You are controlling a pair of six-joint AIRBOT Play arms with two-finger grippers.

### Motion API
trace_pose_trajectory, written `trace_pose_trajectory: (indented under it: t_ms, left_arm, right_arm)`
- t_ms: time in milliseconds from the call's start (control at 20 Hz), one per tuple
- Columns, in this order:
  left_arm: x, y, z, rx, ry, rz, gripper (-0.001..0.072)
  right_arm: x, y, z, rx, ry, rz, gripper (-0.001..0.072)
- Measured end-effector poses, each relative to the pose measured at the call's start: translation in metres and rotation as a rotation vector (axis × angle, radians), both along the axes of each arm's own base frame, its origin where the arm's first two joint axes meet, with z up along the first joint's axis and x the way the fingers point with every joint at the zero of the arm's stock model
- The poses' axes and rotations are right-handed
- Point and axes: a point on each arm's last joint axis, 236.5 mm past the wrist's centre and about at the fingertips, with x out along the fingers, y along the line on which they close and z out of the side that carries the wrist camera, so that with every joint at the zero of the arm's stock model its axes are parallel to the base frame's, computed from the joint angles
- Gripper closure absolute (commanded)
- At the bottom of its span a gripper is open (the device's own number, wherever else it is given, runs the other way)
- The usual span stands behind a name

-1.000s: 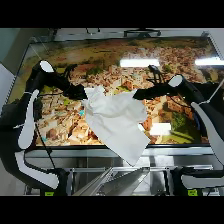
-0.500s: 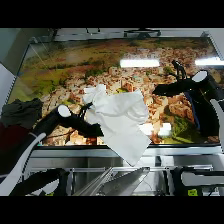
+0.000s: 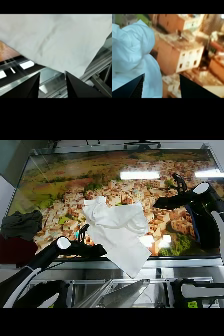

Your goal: Fold the shirts.

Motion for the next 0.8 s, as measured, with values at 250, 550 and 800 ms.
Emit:
trace_pose_trajectory:
  t_ms: [250,550,800]
  left_arm:
    - [-0.003,0.009,-0.009,0.027,-0.032,0.131,0.0368]
    - [-0.009,0.008,-0.024,-0.008,-0.044,0.270,0.0367]
    - [0.005,0.015,-0.030,-0.006,-0.097,0.355,0.0358]
  right_arm:
    - [-0.001,0.004,0.002,0.020,0.006,0.002,0.0209]
    - [-0.002,0.005,0.003,0.027,0.008,0.002,0.0209]
    - [-0.002,0.005,0.003,0.028,0.009,0.003,0.0209]
